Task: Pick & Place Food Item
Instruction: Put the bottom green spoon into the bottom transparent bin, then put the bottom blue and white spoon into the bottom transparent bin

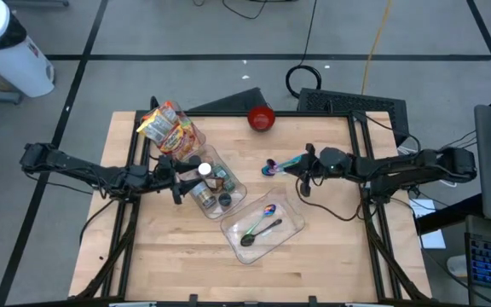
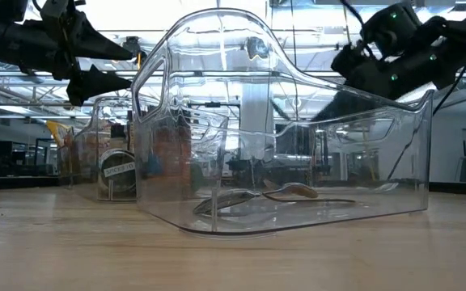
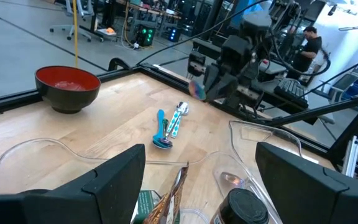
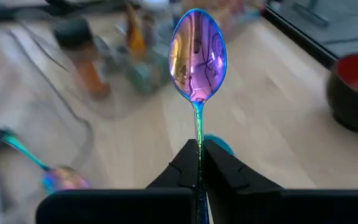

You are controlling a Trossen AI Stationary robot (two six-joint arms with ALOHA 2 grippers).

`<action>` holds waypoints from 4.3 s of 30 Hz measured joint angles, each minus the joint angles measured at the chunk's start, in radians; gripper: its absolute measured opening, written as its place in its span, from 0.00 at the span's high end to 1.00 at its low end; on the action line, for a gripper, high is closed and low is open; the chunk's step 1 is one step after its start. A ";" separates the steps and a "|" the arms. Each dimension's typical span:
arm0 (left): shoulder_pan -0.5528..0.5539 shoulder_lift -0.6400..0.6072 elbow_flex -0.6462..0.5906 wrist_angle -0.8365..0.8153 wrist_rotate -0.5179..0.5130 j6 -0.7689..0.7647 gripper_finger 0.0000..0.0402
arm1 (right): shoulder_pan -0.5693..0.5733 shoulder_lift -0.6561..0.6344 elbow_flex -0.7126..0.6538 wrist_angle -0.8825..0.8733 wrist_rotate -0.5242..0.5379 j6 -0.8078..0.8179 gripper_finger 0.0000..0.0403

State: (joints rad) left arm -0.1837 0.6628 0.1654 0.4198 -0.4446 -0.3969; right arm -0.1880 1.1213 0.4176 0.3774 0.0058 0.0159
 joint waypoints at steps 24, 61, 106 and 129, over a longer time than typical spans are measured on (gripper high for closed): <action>0.000 0.000 0.000 0.000 0.000 0.000 0.22 | 0.287 0.137 0.002 0.683 -0.303 0.213 1.00; 0.000 0.000 0.000 0.001 0.000 0.000 0.22 | 0.387 0.641 0.458 -0.022 -0.344 0.184 0.99; 0.000 0.000 0.000 0.001 0.000 0.000 0.22 | 0.393 0.627 0.457 -0.058 -0.243 0.077 0.74; 0.000 0.000 0.000 0.000 0.000 0.000 0.22 | 0.201 -0.083 0.280 -0.473 -0.240 0.083 0.69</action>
State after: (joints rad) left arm -0.1840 0.6624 0.1654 0.4202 -0.4450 -0.3969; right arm 0.0128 1.0386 0.6972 -0.0955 -0.2340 0.0985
